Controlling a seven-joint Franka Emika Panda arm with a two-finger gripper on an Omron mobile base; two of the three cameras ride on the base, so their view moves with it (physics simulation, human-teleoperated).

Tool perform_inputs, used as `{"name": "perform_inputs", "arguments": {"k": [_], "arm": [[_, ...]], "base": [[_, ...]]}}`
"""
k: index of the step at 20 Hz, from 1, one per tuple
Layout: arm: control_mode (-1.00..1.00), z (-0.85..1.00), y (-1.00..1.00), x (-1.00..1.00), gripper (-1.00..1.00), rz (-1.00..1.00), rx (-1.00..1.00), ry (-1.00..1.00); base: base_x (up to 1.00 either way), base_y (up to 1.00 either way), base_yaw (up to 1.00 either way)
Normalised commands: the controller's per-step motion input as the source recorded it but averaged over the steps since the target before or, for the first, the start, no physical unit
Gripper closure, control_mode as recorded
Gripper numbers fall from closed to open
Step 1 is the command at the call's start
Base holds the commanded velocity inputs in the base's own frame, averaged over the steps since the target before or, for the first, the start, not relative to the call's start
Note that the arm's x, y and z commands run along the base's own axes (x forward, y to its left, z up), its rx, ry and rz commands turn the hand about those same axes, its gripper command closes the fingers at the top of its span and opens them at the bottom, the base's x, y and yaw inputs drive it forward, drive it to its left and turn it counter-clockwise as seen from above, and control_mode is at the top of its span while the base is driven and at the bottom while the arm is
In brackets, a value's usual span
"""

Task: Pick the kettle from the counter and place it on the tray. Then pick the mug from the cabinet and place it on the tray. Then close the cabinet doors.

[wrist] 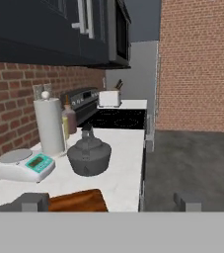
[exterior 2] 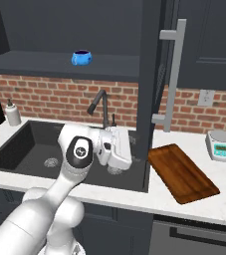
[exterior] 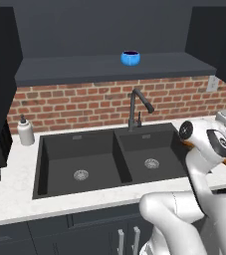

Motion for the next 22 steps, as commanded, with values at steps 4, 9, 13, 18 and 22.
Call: {"name": "perform_inputs", "arguments": {"k": [4, 9, 13, 18, 22], "arm": [[-1.0, -0.3, -0.29, 0.17, -1.0, 0.0, -0.1, -0.21], [-1.0, -0.2, -0.33, 0.22, -1.0, -0.01, 0.0, -0.11], [-1.0, -0.01, -0.48, 0.2, -1.0, -0.06, 0.0, 0.01], [-1.0, 0.0, -0.46, 0.18, -1.0, -0.03, 0.0, 0.03], [-1.0, -0.04, -0.44, 0.16, -1.0, -0.06, 0.0, 0.02]], "base": [[0.0, 0.0, 0.0], [0.0, 0.0, 0.0], [0.0, 0.0, 0.0], [0.0, 0.0, 0.0], [0.0, 0.0, 0.0]]}}
